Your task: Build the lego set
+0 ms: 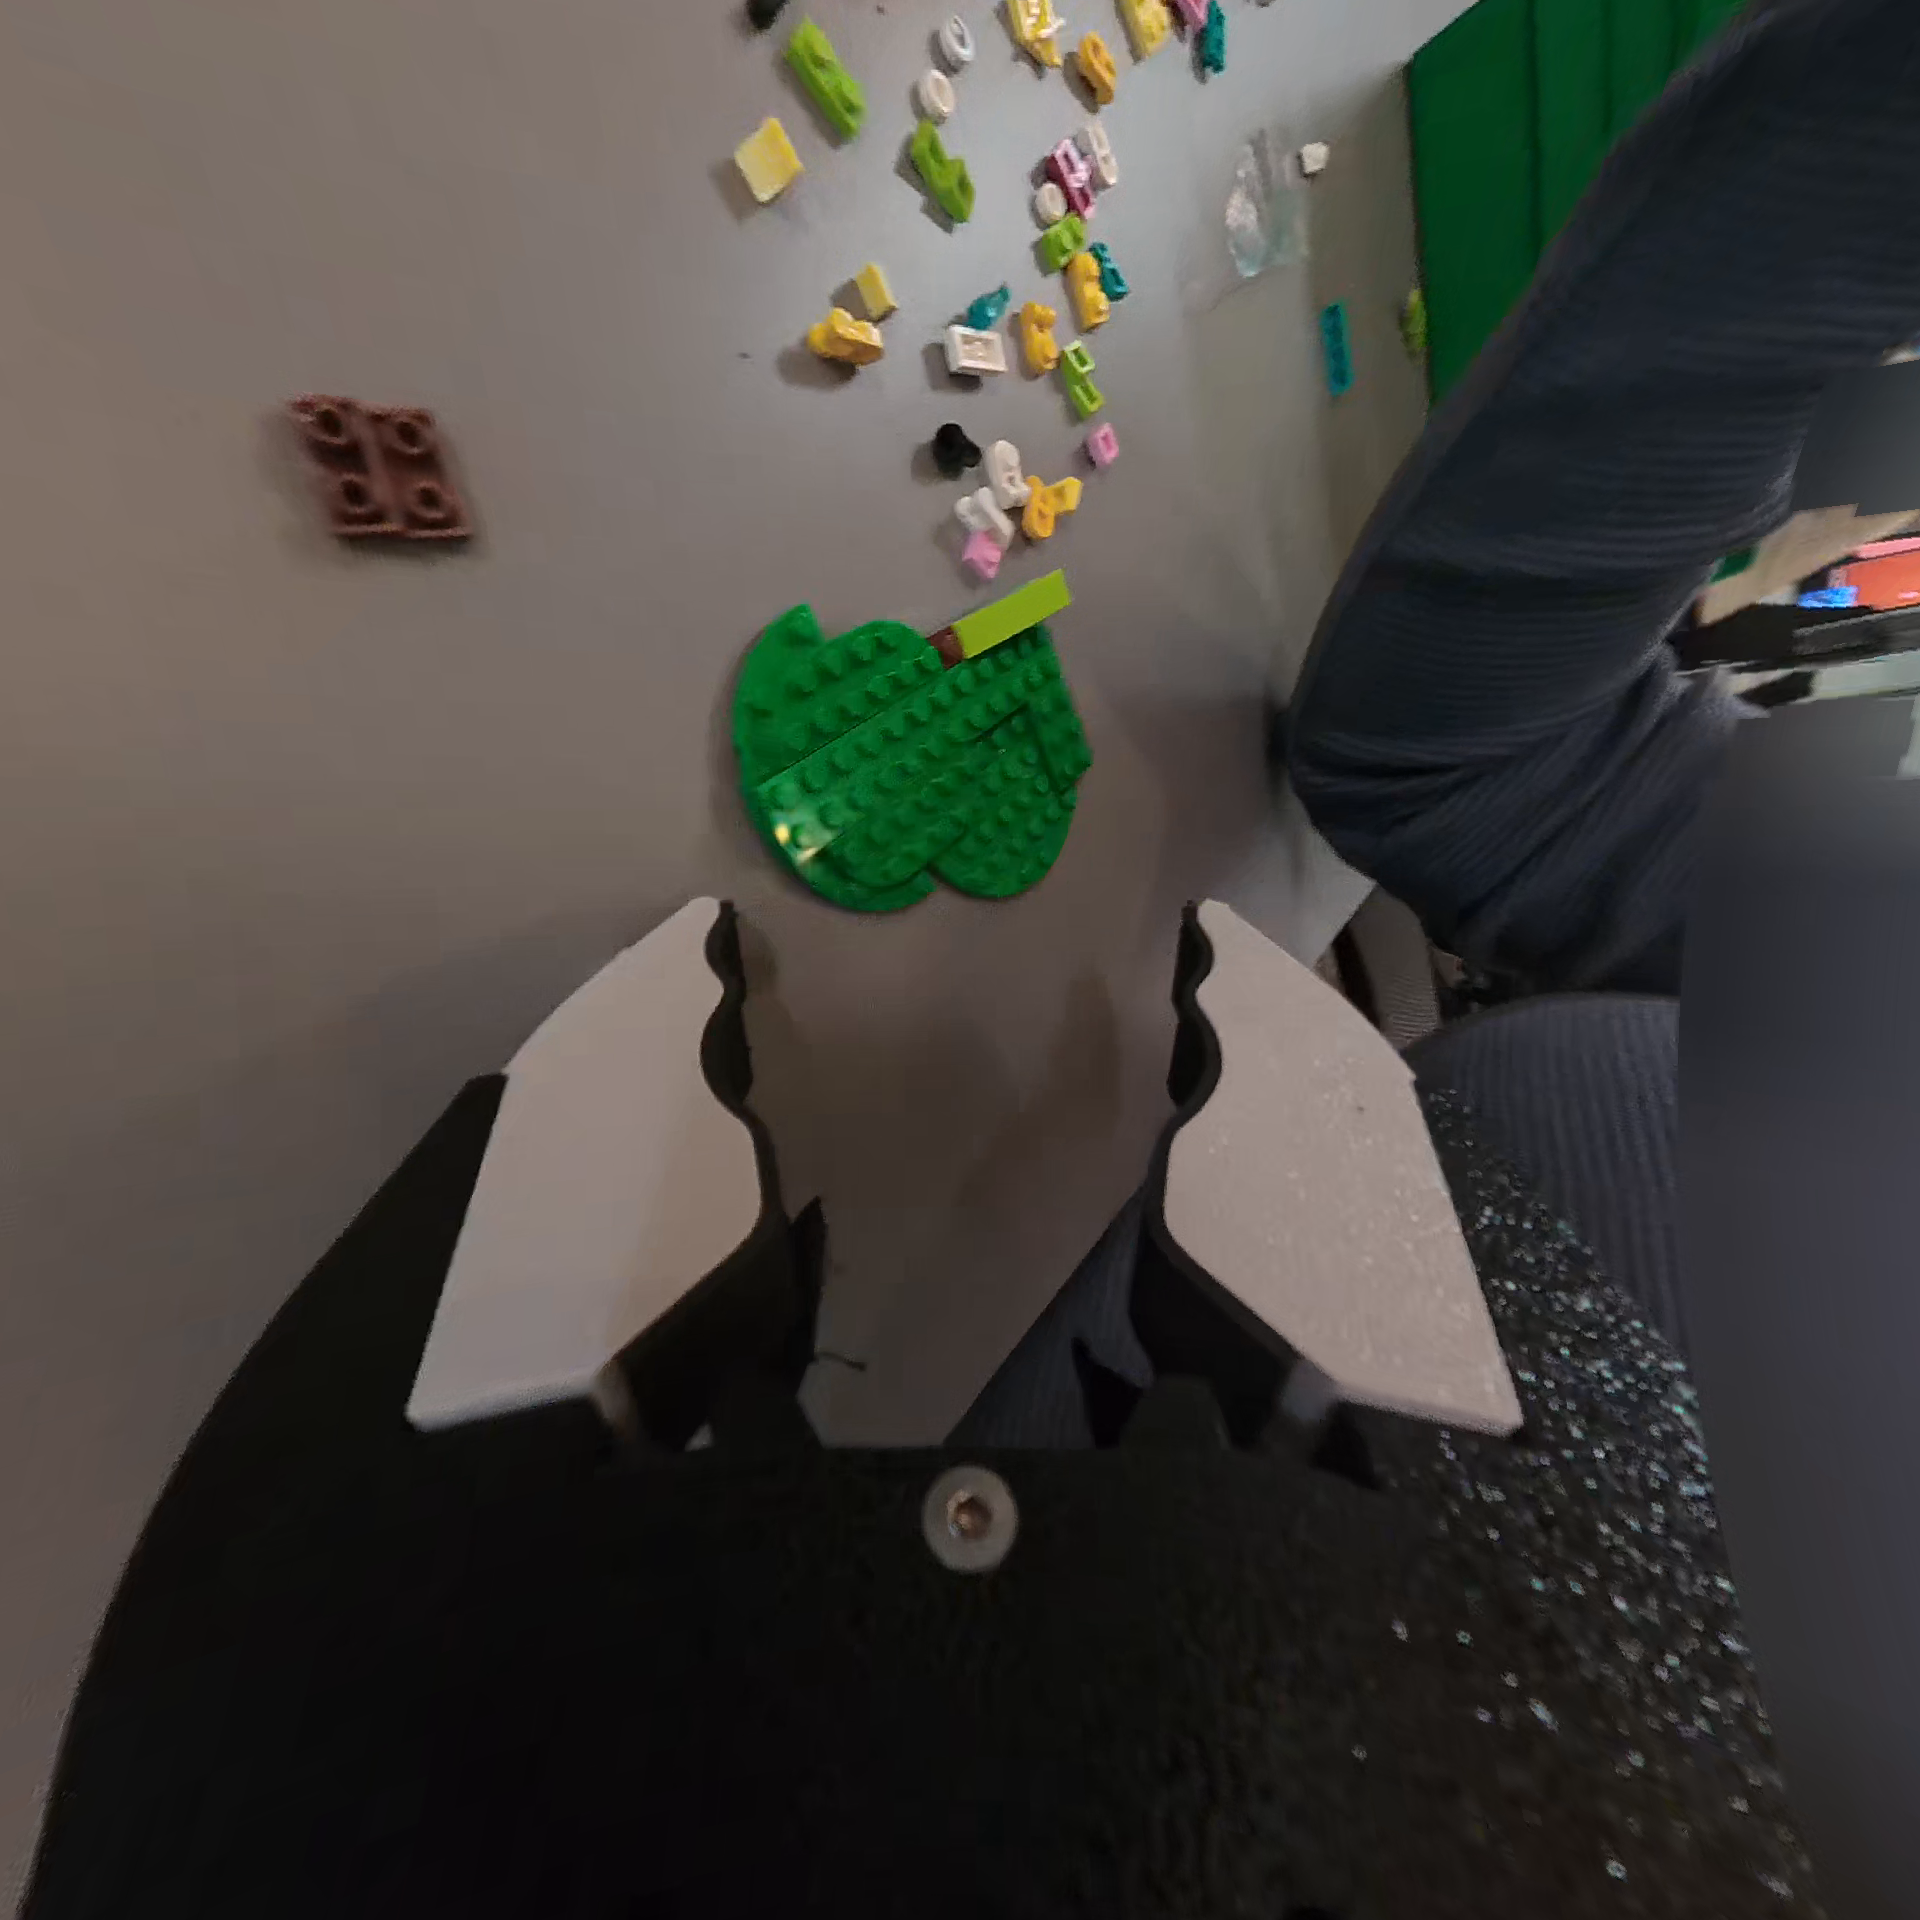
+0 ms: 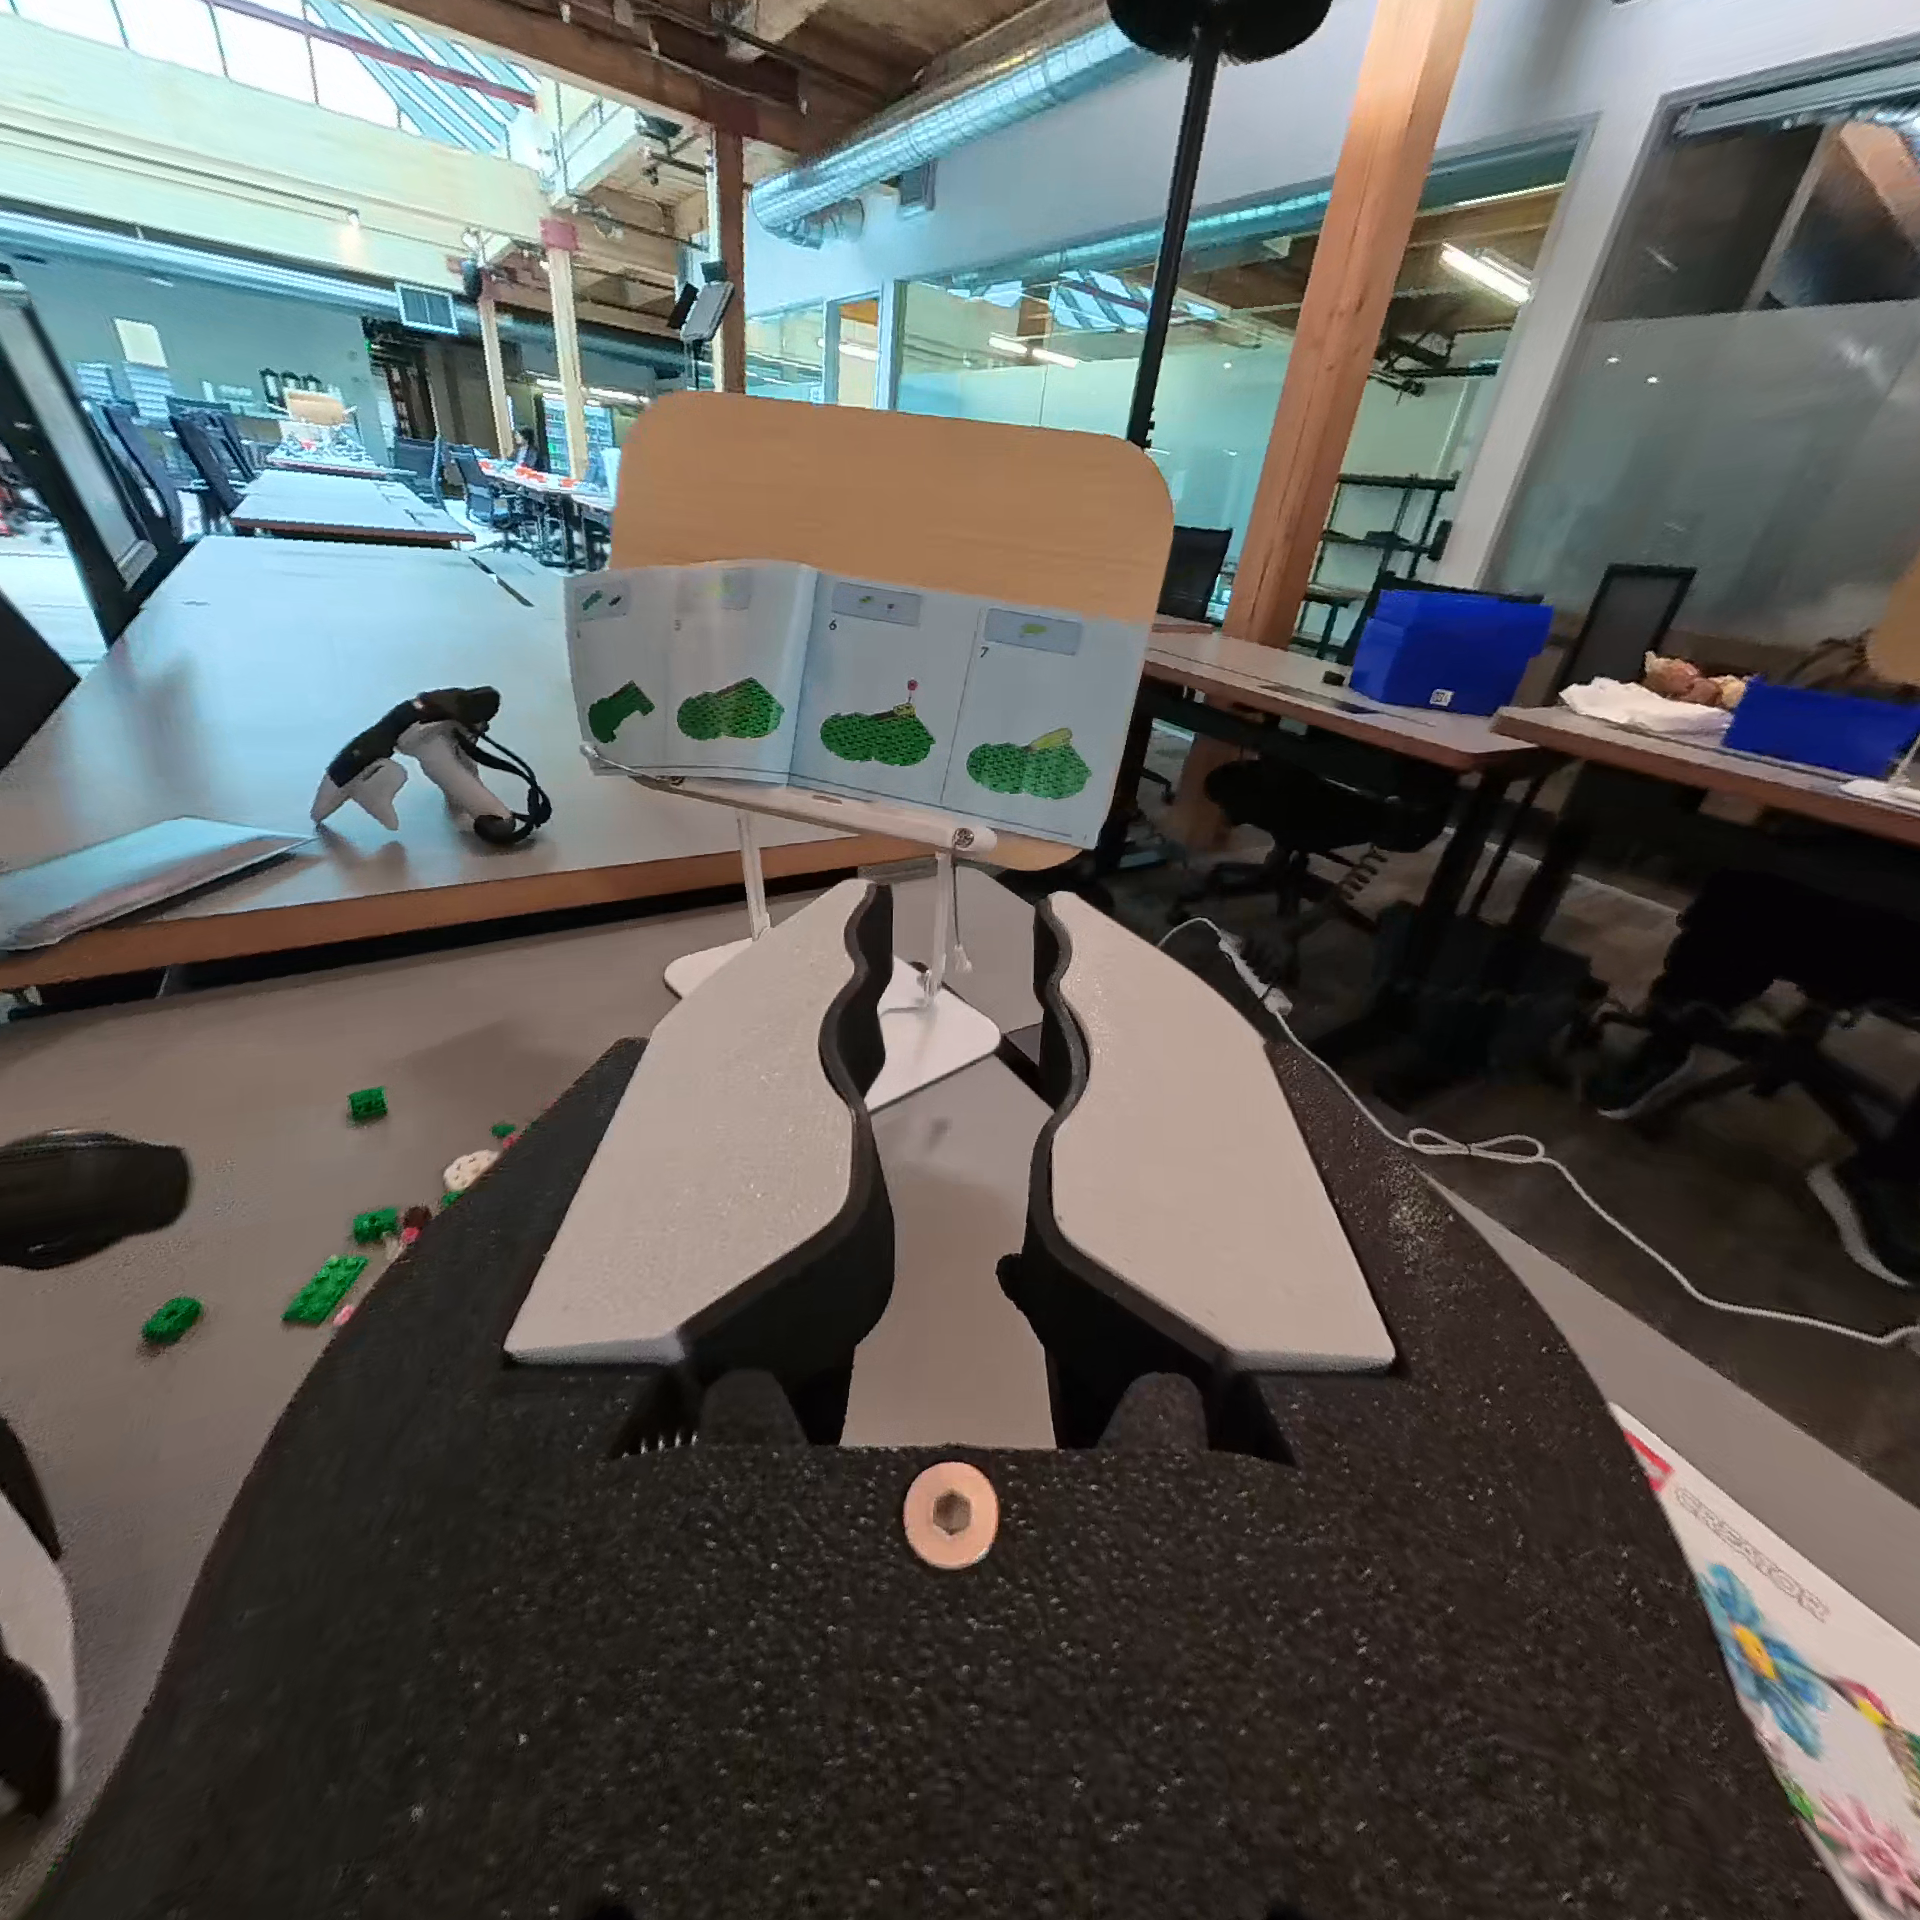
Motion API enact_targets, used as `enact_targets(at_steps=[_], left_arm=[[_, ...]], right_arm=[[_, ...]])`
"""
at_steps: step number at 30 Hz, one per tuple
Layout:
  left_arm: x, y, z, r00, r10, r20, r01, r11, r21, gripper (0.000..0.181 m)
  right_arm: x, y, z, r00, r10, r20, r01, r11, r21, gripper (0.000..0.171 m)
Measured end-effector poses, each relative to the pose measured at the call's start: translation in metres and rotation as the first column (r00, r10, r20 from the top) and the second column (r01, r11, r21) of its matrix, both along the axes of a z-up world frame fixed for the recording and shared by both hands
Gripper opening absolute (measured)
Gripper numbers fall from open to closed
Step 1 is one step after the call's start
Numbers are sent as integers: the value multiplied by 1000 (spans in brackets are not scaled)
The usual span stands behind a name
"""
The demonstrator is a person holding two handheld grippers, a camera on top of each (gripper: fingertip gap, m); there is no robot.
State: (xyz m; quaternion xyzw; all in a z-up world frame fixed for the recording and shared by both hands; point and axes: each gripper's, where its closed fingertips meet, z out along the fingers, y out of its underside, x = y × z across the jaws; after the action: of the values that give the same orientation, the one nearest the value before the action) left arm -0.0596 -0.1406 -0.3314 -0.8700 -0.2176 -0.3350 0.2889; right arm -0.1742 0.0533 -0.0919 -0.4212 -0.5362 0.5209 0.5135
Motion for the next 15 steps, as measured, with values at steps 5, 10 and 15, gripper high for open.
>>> enact_targets(at_steps=[5, 10, 15], left_arm=[[-40, -13, 23, 981, 105, -161, -94, 993, 73, 75], [-173, -11, 83, 705, 411, -578, -261, 908, 327, 72], [-312, -19, 137, 122, 401, -908, -253, 897, 363, 80]], right_arm=[[-20, 7, 12, 999, -7, -33, 6, 1000, -12, 24], [-33, 9, 24, 995, 20, -95, -24, 999, -43, 24], [-43, 6, 25, 990, 64, -122, -69, 997, -34, 24]])
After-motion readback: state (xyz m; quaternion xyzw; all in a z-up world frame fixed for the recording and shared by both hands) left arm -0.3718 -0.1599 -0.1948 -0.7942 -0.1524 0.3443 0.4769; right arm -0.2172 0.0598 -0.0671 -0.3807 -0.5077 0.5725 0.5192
